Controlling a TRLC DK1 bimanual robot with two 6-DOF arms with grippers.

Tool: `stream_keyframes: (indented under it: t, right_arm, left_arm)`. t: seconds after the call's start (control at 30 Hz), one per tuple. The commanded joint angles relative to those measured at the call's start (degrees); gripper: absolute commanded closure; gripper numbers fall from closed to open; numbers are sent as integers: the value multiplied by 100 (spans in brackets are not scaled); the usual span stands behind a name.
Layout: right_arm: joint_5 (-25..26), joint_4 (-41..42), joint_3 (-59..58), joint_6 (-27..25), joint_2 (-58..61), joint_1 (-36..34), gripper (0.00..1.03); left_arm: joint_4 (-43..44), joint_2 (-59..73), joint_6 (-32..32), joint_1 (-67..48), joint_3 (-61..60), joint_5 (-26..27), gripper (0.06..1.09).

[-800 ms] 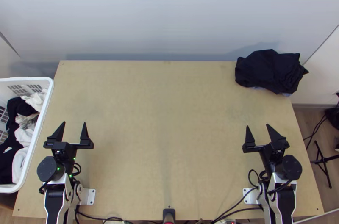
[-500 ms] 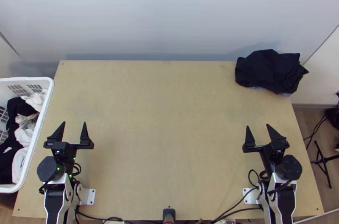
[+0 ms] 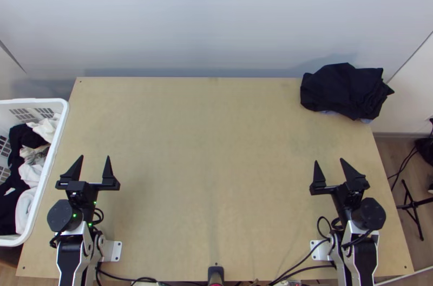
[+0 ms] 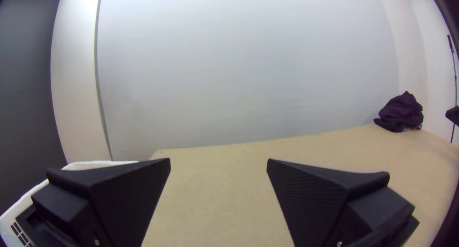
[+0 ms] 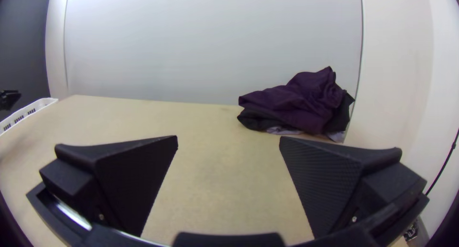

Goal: Fold the t-shirt

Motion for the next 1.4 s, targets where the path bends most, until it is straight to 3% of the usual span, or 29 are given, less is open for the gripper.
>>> stream_keyframes:
  t: [0.0,0.1,0.23,0.7,0.83,0.9,1.13,1.37]
  right_arm:
    - [7,1,1,0,1,1,4]
    - [7,1,1,0,1,1,4]
    - [16,1,9,0,1,1,4]
    - [16,1,1,-17,-8,-263,4]
    - [69,511,-35,220,-8,-324,4]
    - [332,528,150,378,-17,-368,4]
    - [499,581,739,273,80,-438,4]
    - [570,414,2312,282,1829,-263,5]
  left_arm:
    - [1,1,-7,0,1,5,10]
    - [1,1,-139,-17,1,-4,10]
    - [1,1,-921,-114,1,5,10]
    - [265,-16,-1527,202,45,-48,10]
    - [379,-8,-1343,633,115,-48,10]
    - [291,19,-1202,633,221,-48,10]
    - [-25,783,-842,615,863,5,12]
    - [-447,2269,-736,580,2708,22,12]
